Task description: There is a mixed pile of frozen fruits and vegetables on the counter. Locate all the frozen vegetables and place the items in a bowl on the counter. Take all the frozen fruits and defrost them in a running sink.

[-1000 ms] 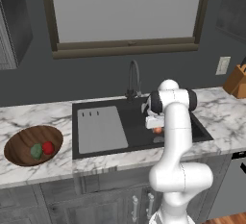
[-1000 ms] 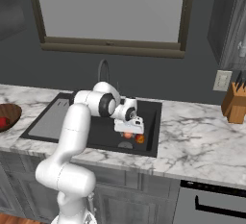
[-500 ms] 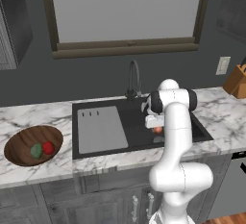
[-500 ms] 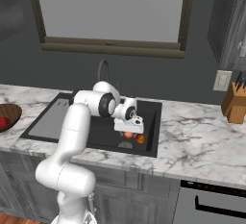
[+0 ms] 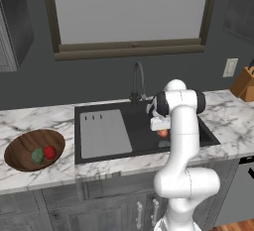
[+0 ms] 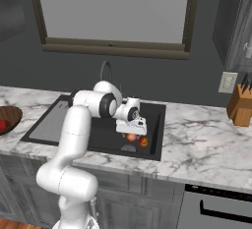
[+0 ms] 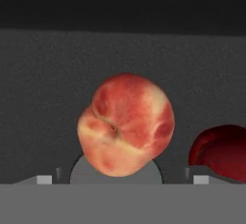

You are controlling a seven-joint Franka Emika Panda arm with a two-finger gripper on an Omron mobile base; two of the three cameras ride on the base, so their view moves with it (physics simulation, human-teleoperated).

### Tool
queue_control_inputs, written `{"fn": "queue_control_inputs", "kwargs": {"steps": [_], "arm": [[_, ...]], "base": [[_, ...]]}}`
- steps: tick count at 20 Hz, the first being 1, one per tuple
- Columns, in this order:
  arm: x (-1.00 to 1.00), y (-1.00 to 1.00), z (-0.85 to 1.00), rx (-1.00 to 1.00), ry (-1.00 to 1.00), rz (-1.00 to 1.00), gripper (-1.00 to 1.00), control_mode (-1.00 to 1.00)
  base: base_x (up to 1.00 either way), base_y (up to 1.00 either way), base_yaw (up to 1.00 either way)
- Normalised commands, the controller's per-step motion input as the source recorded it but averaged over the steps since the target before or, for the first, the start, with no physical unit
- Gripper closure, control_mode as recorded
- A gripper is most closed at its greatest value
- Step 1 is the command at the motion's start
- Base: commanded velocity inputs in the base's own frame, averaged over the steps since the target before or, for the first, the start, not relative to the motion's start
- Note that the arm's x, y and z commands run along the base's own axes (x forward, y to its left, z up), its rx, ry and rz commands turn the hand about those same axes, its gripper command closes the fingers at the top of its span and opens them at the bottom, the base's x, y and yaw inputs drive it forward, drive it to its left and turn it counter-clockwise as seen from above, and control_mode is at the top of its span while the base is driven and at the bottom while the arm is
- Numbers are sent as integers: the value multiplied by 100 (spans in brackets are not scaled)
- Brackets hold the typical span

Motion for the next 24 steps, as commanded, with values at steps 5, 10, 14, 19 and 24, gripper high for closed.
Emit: {"fn": "queue_control_inputs", "kwargs": {"steps": [5,10,14,19,24], "arm": [[-16,0,37,0,-3,-2,-100,-100],[-18,3,39,-1,-2,0,-100,-100],[-12,7,45,-2,-2,0,-100,-100],[-11,8,52,-1,-2,0,-100,-100],[-14,4,52,0,-1,-1,-100,-100]], "base": [[0,0,0],[0,0,0],[0,0,0],[0,0,0],[0,0,0]]}}
